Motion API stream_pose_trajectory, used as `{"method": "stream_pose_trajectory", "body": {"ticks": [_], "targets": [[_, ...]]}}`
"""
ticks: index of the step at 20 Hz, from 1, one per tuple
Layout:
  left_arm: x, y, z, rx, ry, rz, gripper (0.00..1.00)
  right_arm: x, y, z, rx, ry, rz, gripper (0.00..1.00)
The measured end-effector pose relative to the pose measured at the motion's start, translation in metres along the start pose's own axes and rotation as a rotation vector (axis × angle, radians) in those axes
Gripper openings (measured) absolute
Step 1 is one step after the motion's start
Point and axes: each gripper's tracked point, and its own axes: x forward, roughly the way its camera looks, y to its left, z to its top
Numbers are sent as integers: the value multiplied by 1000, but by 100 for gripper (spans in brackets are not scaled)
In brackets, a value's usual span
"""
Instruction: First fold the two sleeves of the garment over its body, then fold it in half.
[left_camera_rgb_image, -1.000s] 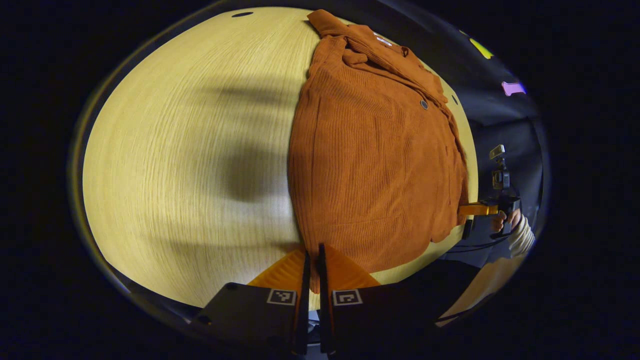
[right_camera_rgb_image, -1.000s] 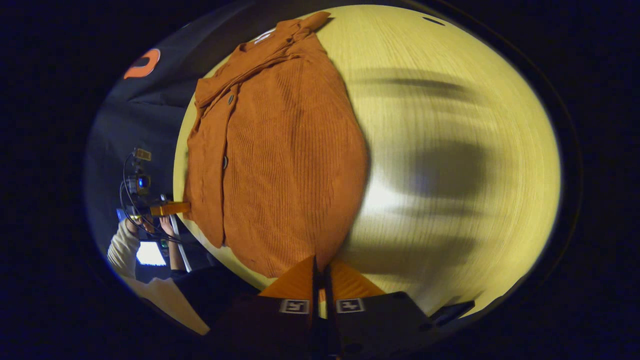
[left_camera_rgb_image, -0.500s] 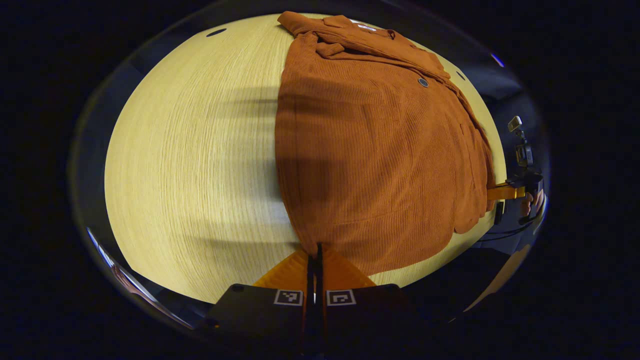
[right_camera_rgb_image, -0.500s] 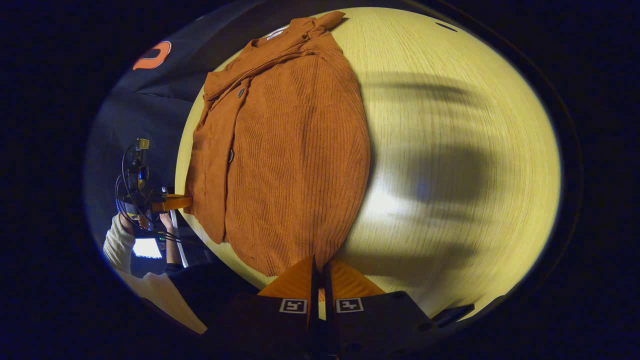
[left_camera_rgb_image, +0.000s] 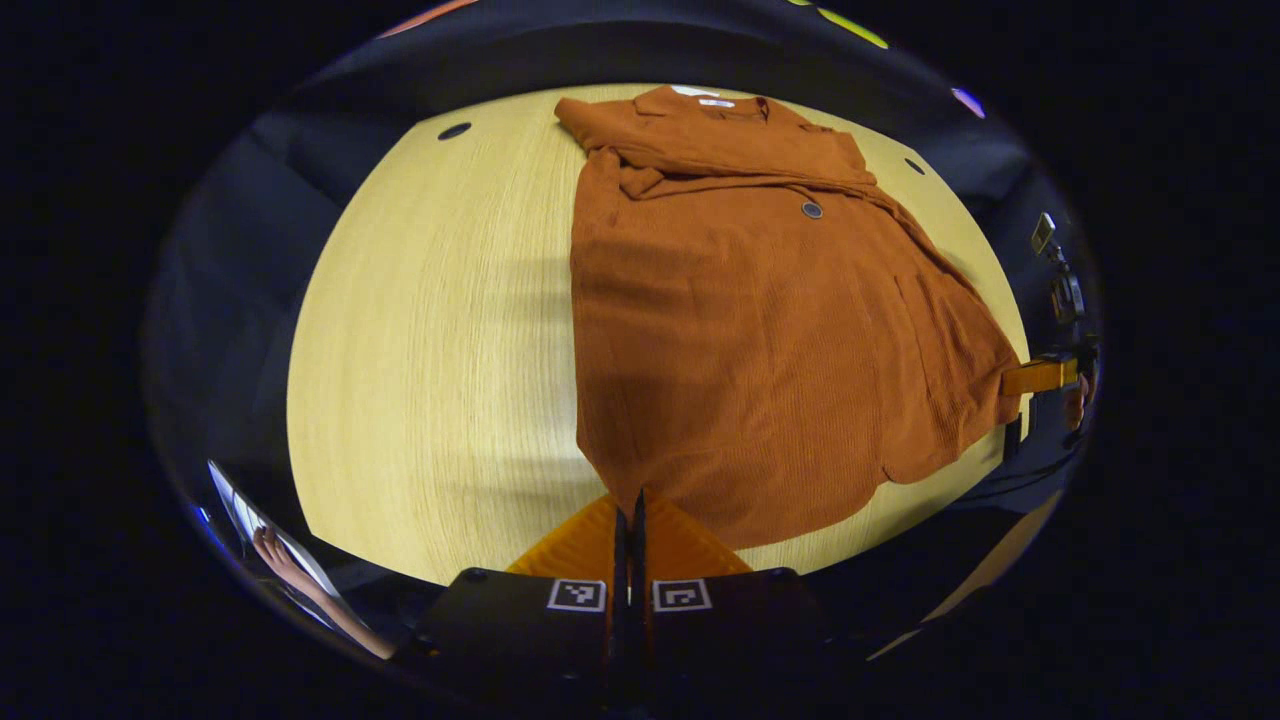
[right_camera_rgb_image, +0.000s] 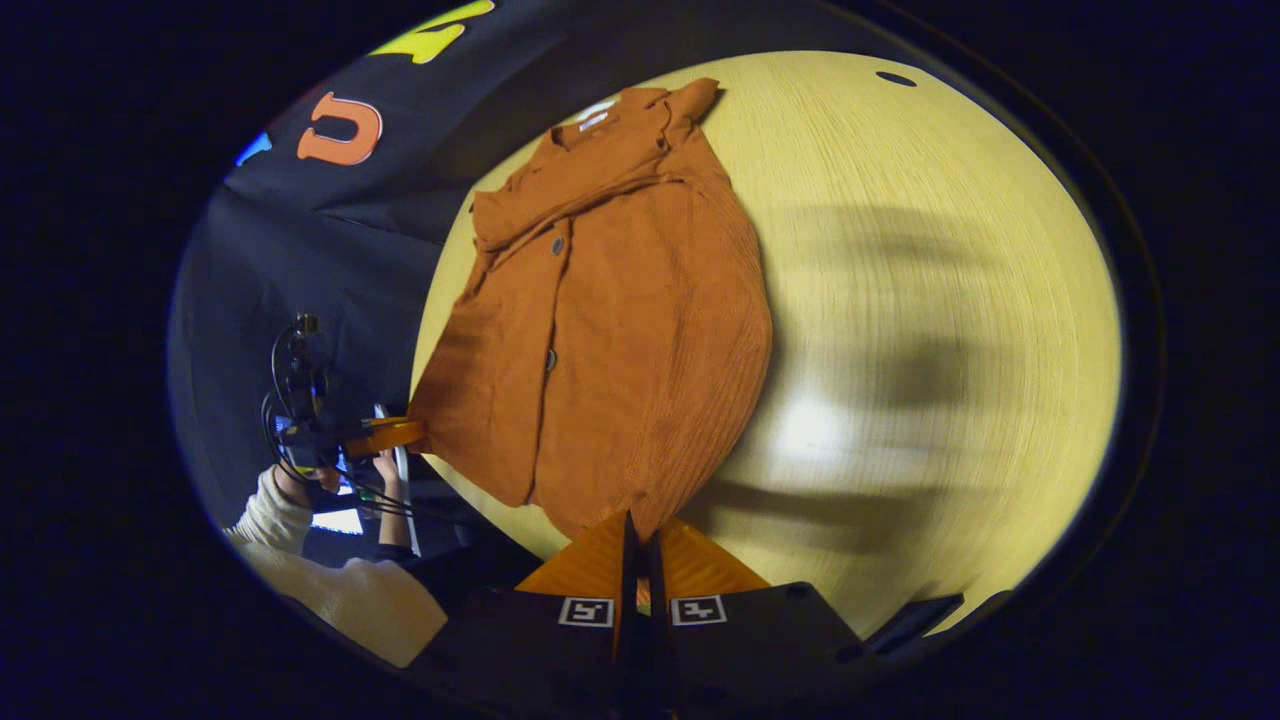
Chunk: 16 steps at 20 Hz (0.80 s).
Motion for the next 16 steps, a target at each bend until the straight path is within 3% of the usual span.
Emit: {"method": "stream_pose_trajectory", "body": {"ticks": [7, 16], "targets": [[-52, -19, 72, 31, -161, -74, 3, -38, 54, 53, 50, -118, 130, 6], [-97, 2, 229, 42, -434, -135, 3, -93, 107, 190, 58, -334, 168, 6]]}}
